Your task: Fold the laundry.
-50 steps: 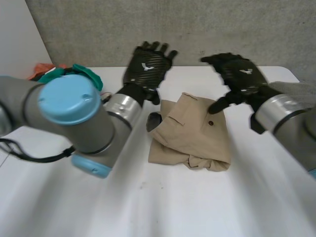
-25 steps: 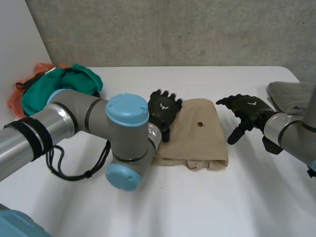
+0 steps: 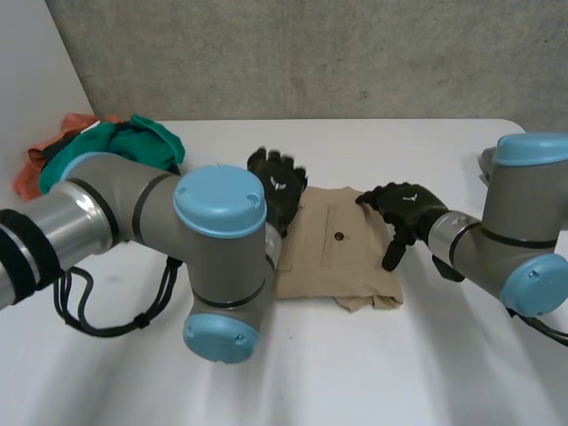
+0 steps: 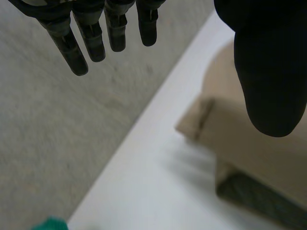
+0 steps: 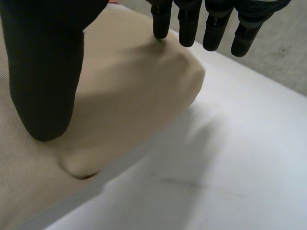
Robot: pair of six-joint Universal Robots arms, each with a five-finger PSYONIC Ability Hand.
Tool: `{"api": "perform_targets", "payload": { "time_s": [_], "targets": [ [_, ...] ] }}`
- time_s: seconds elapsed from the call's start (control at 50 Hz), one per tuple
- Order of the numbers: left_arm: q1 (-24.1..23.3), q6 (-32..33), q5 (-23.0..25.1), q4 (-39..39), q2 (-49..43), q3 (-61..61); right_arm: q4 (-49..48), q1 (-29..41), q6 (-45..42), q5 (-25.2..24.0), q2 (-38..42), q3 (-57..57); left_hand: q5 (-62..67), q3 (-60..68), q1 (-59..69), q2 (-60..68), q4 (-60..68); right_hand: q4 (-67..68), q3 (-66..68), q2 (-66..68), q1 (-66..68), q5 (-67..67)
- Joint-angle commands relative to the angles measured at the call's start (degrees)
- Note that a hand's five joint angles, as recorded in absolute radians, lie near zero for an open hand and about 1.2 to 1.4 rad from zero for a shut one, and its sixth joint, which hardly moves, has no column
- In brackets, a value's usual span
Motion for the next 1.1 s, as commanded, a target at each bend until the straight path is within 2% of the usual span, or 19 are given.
{"api": "perform_targets", "payload": {
  "time_s": [0.02,0.06,0.12,0.2,0.3,0.38,0.48,0.62,0.78,0.86,0.98,1.1],
  "targets": [
    [-1.2,-1.47,8.65,3.21,-0.4,2.02,-0.6,-0.66,0.24,0.83,-6.96,2.77,-2.03,-1.39,-0.25,-1.55,-1.49,-2.58,-2.42,-2.36,-3.22,-2.47],
    [-1.21,-3.92,12.17,2.95,-1.98,2.9,-1.3,-0.75,1.3,0.92,-7.67,3.57,-2.03,-1.39,-0.25,-1.55,-1.49,-2.58,-2.42,-2.36,-3.22,-2.47],
    [-1.03,-7.61,13.68,1.11,-4.7,5.09,-2.88,-0.75,5.25,0.39,-8.47,5.33,-2.03,-1.39,-0.25,-1.55,-1.49,-2.58,-2.42,-2.36,-3.22,-2.47],
    [-0.5,-8.33,13.16,-3.55,-8.4,8.26,-2.71,-0.32,9.38,-1.36,-7.68,5.51,-1.19,-0.55,0.59,-0.71,-0.65,-2.58,-2.42,-2.36,-3.22,-2.47],
    [0.9,-8.24,10.09,-8.38,-10.95,10.02,-2.45,-0.23,9.3,-3.65,-2.85,4.45,-0.85,-0.22,0.92,-0.38,-0.31,-2.58,-2.42,-2.36,-3.22,-2.47],
    [1.61,-8.15,9.38,-10.76,-11.57,9.58,-1.92,-0.4,9.21,-3.74,1.02,2.61,-0.85,-0.22,0.92,-0.38,-0.31,-2.58,-2.42,-2.36,-3.22,-2.47],
    [1.78,-8.15,9.46,-14.1,-13.24,9.67,-1.22,-0.4,7.03,-1.56,4.71,0.67,-1.35,-0.72,0.42,-0.88,-0.81,-2.58,-2.42,-2.36,-3.22,-2.47],
    [1.78,-8.07,9.64,-14.46,-12.45,9.67,-1.13,0.04,-0.36,2.23,4.46,-0.03,-1.69,-1.06,0.08,-1.22,-1.15,-2.58,-2.42,-2.36,-3.22,-2.47],
    [2.13,-8.77,10.08,-13.4,-3.23,9.58,-2.97,-0.14,-2.39,4.34,-4.76,1.98,-2.53,-1.9,-0.76,-2.06,-1.99,-2.58,-2.42,-2.36,-3.22,-2.47],
    [2.22,-9.21,11.31,-11.65,1.78,7.74,-8.85,0.3,-2.92,5.75,-9.51,6.28,-2.53,-1.9,-0.76,-2.06,-1.99,-2.58,-2.42,-2.36,-3.22,-2.47],
    [3.09,-13.24,16.74,-7.78,10.03,0.9,-20.45,2.23,-6.77,5.05,-20.23,20.86,-2.53,-1.9,-0.76,-2.06,-1.99,-2.58,-2.42,-2.36,-3.22,-2.47],
    [4.95,-17.82,22.11,-7.34,15.76,-5.7,-28.71,4.26,-12.14,0.84,-21.83,35.79,-2.53,-1.9,-0.76,-2.06,-1.99,-2.58,-2.42,-2.36,-3.22,-2.47]
  ]
}}
